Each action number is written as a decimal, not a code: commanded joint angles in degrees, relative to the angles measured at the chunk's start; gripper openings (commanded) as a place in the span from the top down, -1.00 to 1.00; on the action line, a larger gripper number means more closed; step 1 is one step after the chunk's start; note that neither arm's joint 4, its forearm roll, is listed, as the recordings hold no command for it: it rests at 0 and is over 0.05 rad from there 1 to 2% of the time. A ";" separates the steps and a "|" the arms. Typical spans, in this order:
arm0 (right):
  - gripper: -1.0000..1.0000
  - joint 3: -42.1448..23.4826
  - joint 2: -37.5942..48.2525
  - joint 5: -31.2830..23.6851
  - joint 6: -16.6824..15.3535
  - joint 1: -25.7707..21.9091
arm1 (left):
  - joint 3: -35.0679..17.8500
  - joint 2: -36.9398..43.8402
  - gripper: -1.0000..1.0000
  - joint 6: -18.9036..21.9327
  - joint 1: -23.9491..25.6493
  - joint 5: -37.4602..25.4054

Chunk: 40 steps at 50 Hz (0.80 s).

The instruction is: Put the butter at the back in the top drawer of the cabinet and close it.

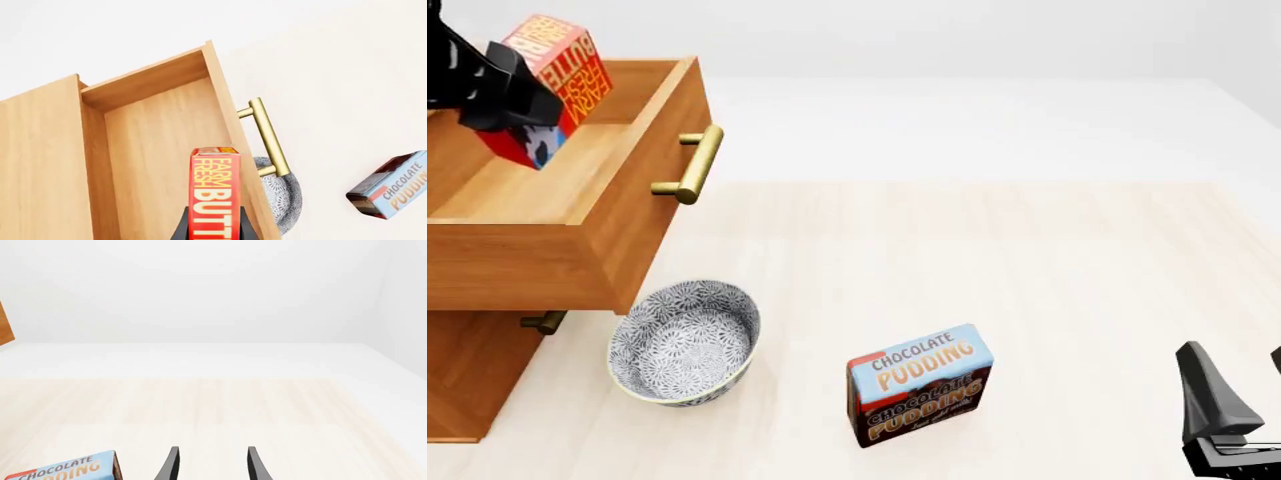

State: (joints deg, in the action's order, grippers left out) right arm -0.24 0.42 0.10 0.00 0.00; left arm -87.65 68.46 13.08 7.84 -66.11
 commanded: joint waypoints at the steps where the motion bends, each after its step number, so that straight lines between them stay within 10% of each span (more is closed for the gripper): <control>1: -1.00 0.00 0.00 0.00 0.00 0.00 | 0.94 -1.54 1.00 1.75 -2.84 1.17; 40: -1.00 0.00 0.00 0.00 0.00 0.00 | 3.02 0.75 1.00 1.12 -4.94 4.37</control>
State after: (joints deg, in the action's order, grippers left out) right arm -0.24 0.42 0.10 0.00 0.00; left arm -84.58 69.33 13.32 3.79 -62.92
